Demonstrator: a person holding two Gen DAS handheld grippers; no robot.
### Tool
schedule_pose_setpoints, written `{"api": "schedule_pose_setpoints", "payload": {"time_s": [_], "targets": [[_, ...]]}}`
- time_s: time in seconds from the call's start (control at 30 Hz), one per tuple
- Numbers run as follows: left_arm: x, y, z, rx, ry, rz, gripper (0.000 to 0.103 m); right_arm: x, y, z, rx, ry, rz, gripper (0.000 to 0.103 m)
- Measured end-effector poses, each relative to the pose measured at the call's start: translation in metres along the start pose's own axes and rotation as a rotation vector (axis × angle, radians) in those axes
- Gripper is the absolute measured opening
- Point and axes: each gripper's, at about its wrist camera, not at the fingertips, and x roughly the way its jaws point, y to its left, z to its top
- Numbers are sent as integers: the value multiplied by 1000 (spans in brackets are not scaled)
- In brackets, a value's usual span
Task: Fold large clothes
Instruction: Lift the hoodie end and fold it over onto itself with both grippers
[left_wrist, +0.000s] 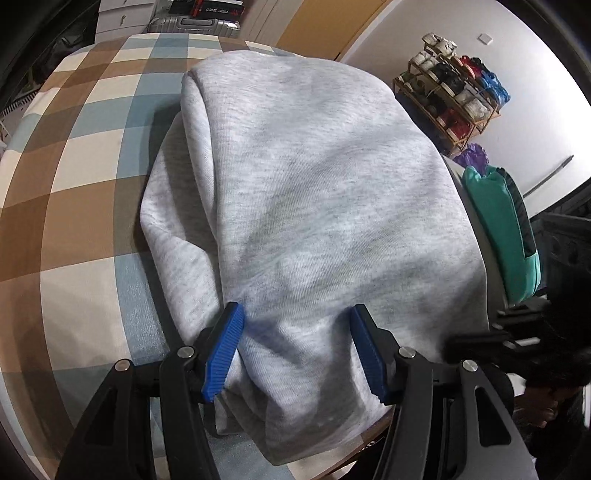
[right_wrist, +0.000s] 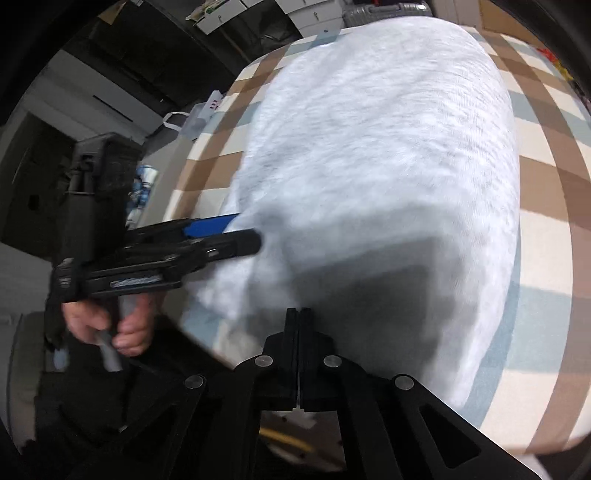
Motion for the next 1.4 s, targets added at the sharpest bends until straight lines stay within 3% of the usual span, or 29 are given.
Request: {"api": "schedule_pose_setpoints", "payload": {"time_s": [0.1, 0.27, 0.43, 0.5, 0.57, 0.63, 0.67, 0.73, 0.8, 0.9, 0.97, 1.07, 1.13, 1.17, 1.3, 1.4], "targets": [[-5, 8, -6, -5, -5, -4, 54, -6, 4, -5, 1, -15, 6, 3], [-7, 8, -8, 2, -15, 6, 54, 60, -17, -20, 97, 123, -13, 0], [-23, 14, -11, -19, -19, -16, 55, 41, 1, -27, 34, 19, 37, 2], [-43, 21, -8, -39, -79, -33, 55, 16, 4, -29, 20, -55, 91, 4], [-72, 32, -2, -61, -208, -40, 59, -18, -3, -28, 36, -179, 128, 17], [-86, 44, 6, -98, -294, 42, 93, -44, -22, -29, 81, -293, 113, 51], [-86, 54, 14, -133, -314, 99, 94, -56, -35, -26, 115, -361, 97, 57], [-74, 70, 25, -180, -265, 69, 94, -62, -55, -18, 173, -414, 66, 63], [-45, 89, 35, -252, -127, -27, 94, -62, -87, -8, 260, -446, 58, 64], [-11, 94, 41, -271, -7, -29, 93, -46, -121, 12, 364, -421, 74, 65], [-9, 86, 45, -215, -14, -17, 96, -25, -127, 24, 388, -385, 77, 65], [5, 83, 44, -227, 57, -164, 95, -7, -131, 31, 388, -407, 121, 73], [9, 78, 46, -186, 57, -163, 95, -8, -131, 36, 365, -410, 128, 78], [13, 76, 46, -176, 76, -214, 95, -5, -131, 36, 348, -409, 137, 78], [19, 66, 49, -142, 93, -283, 95, -18, -139, 30, 347, -399, 182, 77], [19, 51, 46, -70, 97, -261, 95, -22, -138, 27, 313, -391, 191, 77]]}}
